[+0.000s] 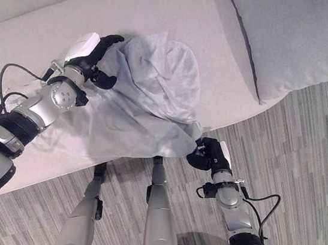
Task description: Hang the clothes on the sofa on the clothes rack.
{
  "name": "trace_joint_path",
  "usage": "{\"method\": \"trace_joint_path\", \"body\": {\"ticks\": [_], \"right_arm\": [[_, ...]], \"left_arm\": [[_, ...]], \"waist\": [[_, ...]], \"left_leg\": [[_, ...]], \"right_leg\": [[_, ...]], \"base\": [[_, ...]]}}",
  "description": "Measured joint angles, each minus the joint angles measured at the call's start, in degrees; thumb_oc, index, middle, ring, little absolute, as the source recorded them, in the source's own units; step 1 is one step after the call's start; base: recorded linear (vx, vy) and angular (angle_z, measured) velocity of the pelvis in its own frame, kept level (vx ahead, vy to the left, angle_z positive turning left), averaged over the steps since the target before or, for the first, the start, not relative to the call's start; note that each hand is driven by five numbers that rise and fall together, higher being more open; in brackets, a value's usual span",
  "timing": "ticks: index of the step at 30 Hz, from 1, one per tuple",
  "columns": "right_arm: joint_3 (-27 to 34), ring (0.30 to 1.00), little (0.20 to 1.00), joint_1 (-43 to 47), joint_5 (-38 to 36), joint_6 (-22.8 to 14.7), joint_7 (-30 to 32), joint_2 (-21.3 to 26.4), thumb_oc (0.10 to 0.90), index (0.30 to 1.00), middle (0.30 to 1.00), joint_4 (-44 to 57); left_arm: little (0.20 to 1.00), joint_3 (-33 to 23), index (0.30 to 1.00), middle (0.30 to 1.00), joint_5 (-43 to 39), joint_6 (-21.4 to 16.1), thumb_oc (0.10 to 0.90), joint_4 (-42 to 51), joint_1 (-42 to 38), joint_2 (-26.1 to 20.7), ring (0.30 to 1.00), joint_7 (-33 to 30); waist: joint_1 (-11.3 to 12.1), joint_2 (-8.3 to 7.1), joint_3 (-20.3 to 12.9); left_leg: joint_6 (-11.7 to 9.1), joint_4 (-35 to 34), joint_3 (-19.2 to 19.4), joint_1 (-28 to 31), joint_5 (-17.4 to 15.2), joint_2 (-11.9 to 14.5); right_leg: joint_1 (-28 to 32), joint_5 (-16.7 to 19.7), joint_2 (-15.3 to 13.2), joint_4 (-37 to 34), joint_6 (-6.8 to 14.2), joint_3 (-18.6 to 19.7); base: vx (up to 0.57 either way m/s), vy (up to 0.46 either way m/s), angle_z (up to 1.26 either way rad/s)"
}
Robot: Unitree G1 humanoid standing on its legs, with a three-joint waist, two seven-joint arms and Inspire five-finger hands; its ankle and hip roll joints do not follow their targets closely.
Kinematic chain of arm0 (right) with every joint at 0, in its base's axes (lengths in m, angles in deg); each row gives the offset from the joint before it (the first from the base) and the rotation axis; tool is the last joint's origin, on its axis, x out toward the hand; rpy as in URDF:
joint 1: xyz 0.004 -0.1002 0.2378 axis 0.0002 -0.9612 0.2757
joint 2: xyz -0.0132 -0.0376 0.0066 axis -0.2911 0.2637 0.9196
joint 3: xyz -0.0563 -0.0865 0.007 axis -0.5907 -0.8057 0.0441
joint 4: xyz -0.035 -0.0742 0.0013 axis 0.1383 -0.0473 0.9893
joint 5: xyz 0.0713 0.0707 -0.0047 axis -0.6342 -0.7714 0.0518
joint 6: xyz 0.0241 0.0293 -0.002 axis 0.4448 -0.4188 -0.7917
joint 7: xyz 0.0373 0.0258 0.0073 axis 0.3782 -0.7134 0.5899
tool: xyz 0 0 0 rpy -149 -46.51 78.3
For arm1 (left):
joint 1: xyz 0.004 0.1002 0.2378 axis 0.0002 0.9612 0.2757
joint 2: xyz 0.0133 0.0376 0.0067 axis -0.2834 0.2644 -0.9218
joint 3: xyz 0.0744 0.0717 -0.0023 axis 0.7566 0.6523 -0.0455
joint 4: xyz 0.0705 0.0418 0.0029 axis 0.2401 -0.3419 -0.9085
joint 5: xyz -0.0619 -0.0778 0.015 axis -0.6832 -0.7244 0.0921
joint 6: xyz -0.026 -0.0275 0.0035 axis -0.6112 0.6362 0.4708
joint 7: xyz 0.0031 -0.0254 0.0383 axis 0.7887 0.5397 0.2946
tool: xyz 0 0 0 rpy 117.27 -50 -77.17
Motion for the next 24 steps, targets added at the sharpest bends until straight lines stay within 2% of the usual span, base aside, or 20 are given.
{"method": "trace_joint_path", "body": {"ticks": [9, 12, 16, 18, 19, 21, 22, 23, 24], "right_arm": [[0.16, 0.3, 0.3, 0.28, 0.04, 0.03, 0.3, -0.14, 0.4, 0.3, 0.3, -0.12], [0.35, 0.3, 0.3, 0.03, 0.2, 0.28, 0.32, -0.22, 0.4, 0.3, 0.3, -0.21], [3.4, 0.3, 0.3, 0.14, 3.02, 1.24, 0.56, 0.64, 0.4, 0.3, 0.3, 1.24], [3.82, 0.3, 0.3, 0.22, 5.53, 1.71, 0.26, 2.9, 0.4, 0.3, 0.3, 3.02], [4.21, 0.3, 0.3, 0.29, 6.93, 2.04, 0.0, 4.48, 0.4, 0.3, 0.3, 4.49], [5.32, 0.3, 0.3, 0.14, 7.23, 1.97, -0.34, 6.95, 0.4, 0.3, 0.3, 6.56], [6.83, 0.3, 0.3, 0.99, 7.65, 1.97, -1.16, 9.51, 0.4, 0.3, 0.3, 8.46], [6.77, 0.3, 0.3, 1.84, 7.7, 1.72, -1.45, 10.44, 0.4, 0.3, 0.3, 9.26], [6.48, 0.3, 0.3, 6.23, 8.84, 3.01, -3.09, 11.17, 0.4, 0.3, 0.3, 10.32]], "left_arm": [[0.3, -4.48, 0.3, 0.3, 0.18, -0.41, 0.4, -3.03, 4.45, 1.26, 0.3, 0.03], [0.3, -13.23, 0.3, 0.3, 0.14, 0.12, 0.4, 7.5, 14.36, 1.03, 0.3, -0.32], [0.3, -24.64, 0.3, 0.3, -0.14, -0.24, 0.4, 23.3, 28.93, 1.43, 0.3, -1.3], [0.3, -30.41, 0.3, 0.3, -0.4, -0.59, 0.4, 31.04, 37.88, 1.96, 0.3, -1.52], [0.3, -32.94, 0.3, 0.3, -0.72, -0.67, 0.4, 34.26, 41.53, 2.1, 0.3, -1.26], [0.3, -36.33, 0.3, 0.3, -1.36, -1.68, 0.4, 37.53, 46.17, 2.85, 0.3, -1.42], [0.3, -40.86, 0.3, 0.3, -2.69, -2.63, 0.4, 40.07, 48.71, 4.62, 0.3, -0.72], [0.3, -43.24, 0.3, 0.3, -2.9, -2.74, 0.4, 41.21, 50.25, 5.51, 0.3, -0.72], [0.3, -48.27, 0.3, 0.3, -4.63, -2.39, 0.4, 48.91, 55.67, 6.84, 0.3, 0.22]], "waist": [[0.85, 0.02, 0.01], [1.84, 0.08, -0.02], [5.22, 1.31, -0.39], [7.43, 2.73, -0.64], [8.36, 3.94, -0.89], [11.14, 6.36, -2.79], [12.91, 8.16, -3.71], [14.87, 9.41, -4.73], [18.29, 10.97, -4.46]], "left_leg": [[-0.21, -0.11, 0.22, 1.66, 0.18, 0.28], [-0.23, -0.31, 0.13, 5.53, 0.17, 0.89], [-0.53, -0.33, -1.49, 10.69, -0.06, 1.9], [-0.66, 0.04, -3.03, 13.87, -0.21, 2.43], [-1.03, 0.05, -4.07, 15.2, -0.79, 2.92], [-0.22, 0.41, -5.57, 15.48, -1.77, 4.05], [-0.57, 1.26, -7.2, 15.94, -3.1, 3.97], [0.14, 1.24, -8.44, 15.89, -3.76, 4.95], [1.18, 3.5, -9.49, 18.43, -4.57, 6.15]], "right_leg": [[1.54, 0.25, 0.23, 0.01, -0.24, 0.02], [5.29, -0.09, 0.77, -0.01, -0.68, -0.23], [11.54, -1.1, 1.36, -0.02, -1.29, -2.41], [15.72, -2.05, 1.6, -0.03, -1.78, -3.94], [17.69, -2.43, 1.85, -0.03, -2.05, -5.09], [19.08, -3.18, 2.13, 0.78, -2.47, -6.55], [18.4, -6.15, 2.64, 5.11, -3.05, -8.24], [18.92, -6.75, 2.81, 6.46, -3.44, -9.56], [19.97, -14.21, 3.59, 16.5, -5.06, -12.51]], "base": [[-0.01, -0.016, -0.01], [0.03, -0.04, 0.0], [0.07, -0.085, 0.18], [0.06, -0.125, 0.31], [0.06, -0.171, 0.47], [0.06, -0.195, 0.46], [0.08, -0.195, 0.57], [0.07, -0.189, 0.68], [0.03, -0.124, 0.96]]}}
